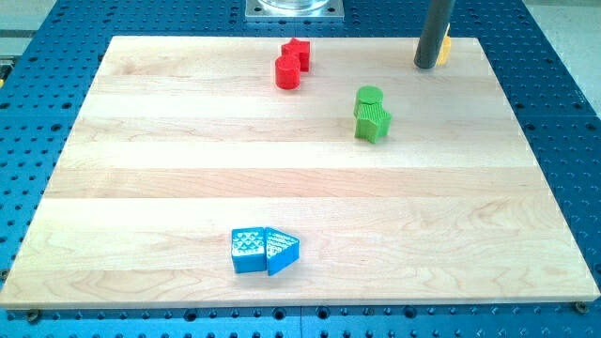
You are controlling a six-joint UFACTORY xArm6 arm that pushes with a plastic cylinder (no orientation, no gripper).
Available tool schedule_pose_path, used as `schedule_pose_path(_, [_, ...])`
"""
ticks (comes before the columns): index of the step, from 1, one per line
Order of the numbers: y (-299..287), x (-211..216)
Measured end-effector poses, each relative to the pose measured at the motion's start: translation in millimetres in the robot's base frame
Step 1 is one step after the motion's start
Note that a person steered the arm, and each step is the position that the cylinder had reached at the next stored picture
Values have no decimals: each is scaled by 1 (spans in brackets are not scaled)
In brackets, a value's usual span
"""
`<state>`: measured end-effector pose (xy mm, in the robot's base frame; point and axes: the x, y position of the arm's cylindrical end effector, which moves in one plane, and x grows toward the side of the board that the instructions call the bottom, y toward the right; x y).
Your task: Keep red blocks at bottom left corner
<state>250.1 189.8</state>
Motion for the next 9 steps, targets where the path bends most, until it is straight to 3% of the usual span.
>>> schedule_pose_path(2, [-104, -58])
schedule_pose_path(4, [-194, -42])
schedule_pose_path(6, [-207, 11])
schedule_pose_path(9, [-179, 34])
